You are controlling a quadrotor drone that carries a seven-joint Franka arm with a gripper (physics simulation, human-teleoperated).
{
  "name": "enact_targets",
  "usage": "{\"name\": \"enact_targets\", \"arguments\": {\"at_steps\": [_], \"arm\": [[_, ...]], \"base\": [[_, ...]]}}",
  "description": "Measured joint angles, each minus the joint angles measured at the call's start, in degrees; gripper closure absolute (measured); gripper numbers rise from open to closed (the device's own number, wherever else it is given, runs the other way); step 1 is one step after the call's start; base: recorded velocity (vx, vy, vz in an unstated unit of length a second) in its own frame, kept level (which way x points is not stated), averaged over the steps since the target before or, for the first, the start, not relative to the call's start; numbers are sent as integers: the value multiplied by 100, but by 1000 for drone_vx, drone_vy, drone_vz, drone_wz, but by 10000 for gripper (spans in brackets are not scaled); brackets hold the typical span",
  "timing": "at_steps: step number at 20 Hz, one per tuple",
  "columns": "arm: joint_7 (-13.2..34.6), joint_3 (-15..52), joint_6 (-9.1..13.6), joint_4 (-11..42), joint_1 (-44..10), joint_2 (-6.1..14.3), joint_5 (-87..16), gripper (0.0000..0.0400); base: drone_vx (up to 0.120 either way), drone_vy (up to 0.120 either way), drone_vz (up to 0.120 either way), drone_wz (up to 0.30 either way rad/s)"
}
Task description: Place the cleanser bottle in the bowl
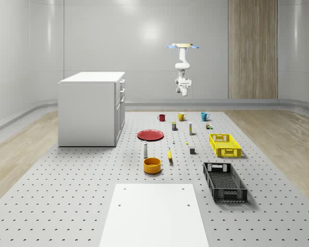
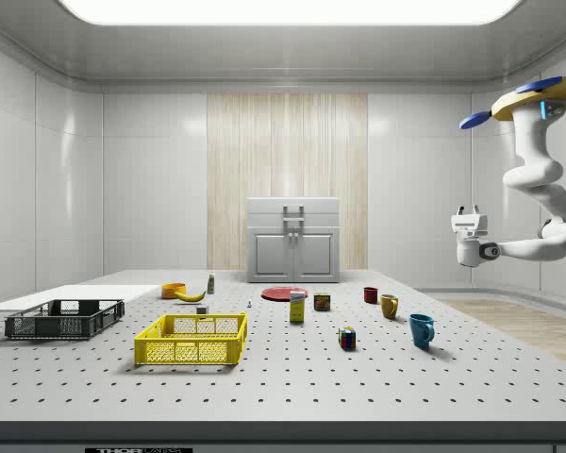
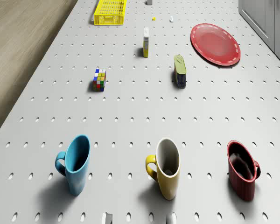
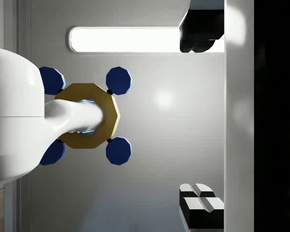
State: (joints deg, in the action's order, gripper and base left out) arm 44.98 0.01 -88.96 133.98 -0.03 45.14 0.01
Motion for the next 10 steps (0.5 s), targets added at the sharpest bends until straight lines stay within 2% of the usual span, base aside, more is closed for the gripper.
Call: {"name": "enact_targets", "arguments": {"at_steps": [2,4,10], "arm": [[-4,3,210,-239,-6,-20,2,0],[-7,6,395,-485,-11,-72,4,0],[-12,13,832,-1183,-23,-306,9,0]], "base": [[0,0,0,0],[0,-100,0,0],[120,-120,0,0]]}}
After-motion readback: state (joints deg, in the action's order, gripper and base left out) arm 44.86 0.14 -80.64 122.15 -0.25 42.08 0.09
